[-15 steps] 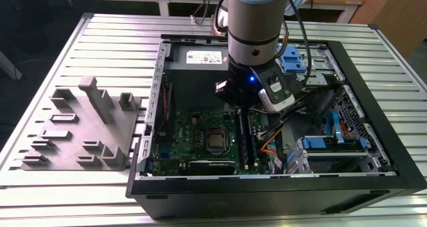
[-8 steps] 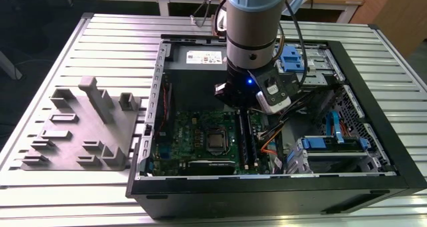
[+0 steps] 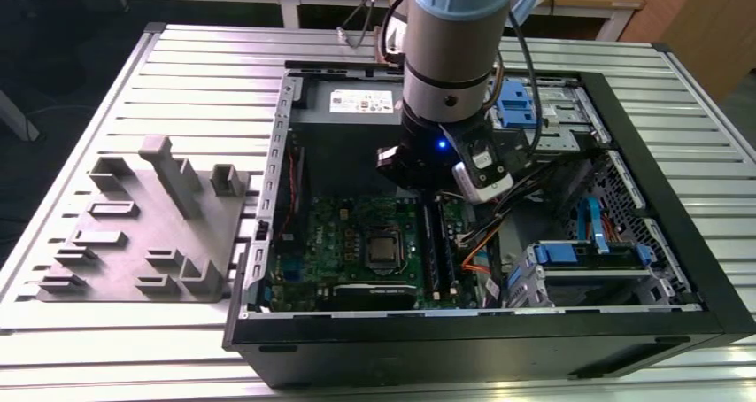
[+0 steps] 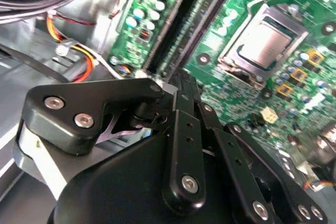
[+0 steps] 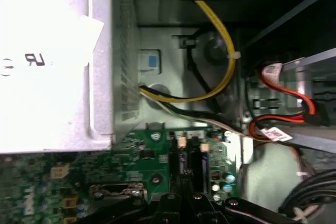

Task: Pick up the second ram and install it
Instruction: 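Press down the second ram until it locks into place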

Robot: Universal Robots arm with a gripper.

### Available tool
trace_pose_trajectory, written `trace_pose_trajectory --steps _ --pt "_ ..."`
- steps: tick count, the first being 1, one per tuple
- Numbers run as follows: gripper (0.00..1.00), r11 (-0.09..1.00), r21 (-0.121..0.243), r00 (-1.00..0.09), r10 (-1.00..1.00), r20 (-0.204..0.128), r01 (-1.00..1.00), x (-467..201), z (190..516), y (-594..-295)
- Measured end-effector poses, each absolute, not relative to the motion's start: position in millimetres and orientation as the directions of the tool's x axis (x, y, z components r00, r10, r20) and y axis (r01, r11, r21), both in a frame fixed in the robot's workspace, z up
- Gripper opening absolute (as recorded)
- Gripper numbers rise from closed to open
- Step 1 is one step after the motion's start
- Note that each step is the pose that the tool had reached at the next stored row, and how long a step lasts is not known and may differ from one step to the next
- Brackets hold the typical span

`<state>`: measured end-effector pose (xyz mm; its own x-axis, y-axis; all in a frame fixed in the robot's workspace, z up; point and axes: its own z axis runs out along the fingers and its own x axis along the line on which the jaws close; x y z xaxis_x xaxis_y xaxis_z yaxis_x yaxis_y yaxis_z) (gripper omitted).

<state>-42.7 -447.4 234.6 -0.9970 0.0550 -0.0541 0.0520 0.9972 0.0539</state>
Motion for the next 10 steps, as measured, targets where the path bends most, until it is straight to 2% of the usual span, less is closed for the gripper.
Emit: trace_pose_trajectory --steps 10 --pt "0.07 0.997 0.054 -0.997 0.055 -0.047 0.052 -35.5 234.0 -447.0"
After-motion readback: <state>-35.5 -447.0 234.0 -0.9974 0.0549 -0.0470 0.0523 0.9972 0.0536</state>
